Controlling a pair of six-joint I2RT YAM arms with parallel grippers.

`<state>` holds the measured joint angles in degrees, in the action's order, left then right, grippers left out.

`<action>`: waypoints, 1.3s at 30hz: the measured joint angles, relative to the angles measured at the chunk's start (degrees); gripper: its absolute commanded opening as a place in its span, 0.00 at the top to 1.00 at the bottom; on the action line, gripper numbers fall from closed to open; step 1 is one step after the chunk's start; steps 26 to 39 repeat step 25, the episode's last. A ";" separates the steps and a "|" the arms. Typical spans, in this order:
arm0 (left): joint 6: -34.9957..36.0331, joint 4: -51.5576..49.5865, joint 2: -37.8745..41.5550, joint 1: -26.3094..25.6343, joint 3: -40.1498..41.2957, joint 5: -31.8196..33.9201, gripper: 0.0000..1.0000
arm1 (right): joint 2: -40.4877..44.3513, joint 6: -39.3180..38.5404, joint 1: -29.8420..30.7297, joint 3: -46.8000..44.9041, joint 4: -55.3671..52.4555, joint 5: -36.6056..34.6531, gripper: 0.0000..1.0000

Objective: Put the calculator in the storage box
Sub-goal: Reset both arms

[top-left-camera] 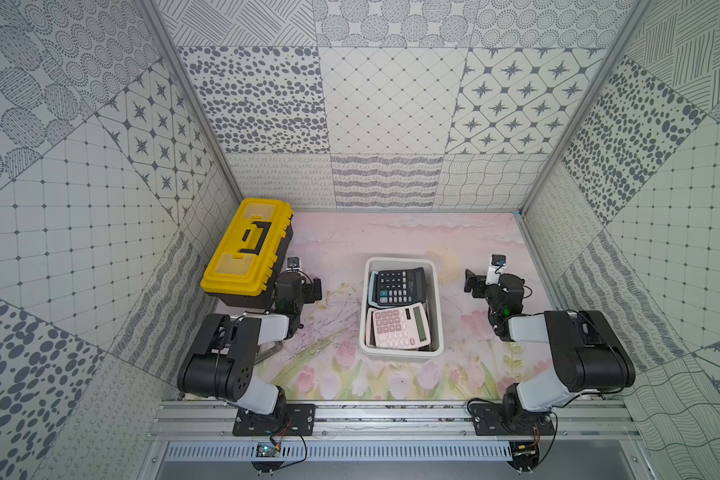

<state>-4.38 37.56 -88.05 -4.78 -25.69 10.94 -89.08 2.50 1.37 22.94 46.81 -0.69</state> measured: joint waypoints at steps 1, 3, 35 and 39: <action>0.11 1.38 -0.26 0.00 0.92 -0.31 0.00 | 0.00 -0.04 0.00 0.00 -0.04 0.07 0.03; 0.74 3.43 -1.16 0.02 2.47 -1.46 0.00 | 0.00 -0.17 0.00 0.00 -0.44 0.20 0.03; 1.11 8.07 -1.88 1.46 2.49 -7.41 0.00 | 0.00 -0.39 0.00 0.00 -0.76 0.22 0.03; 1.11 8.07 -1.88 1.46 2.49 -7.41 0.00 | 0.00 -0.39 0.00 0.00 -0.76 0.22 0.03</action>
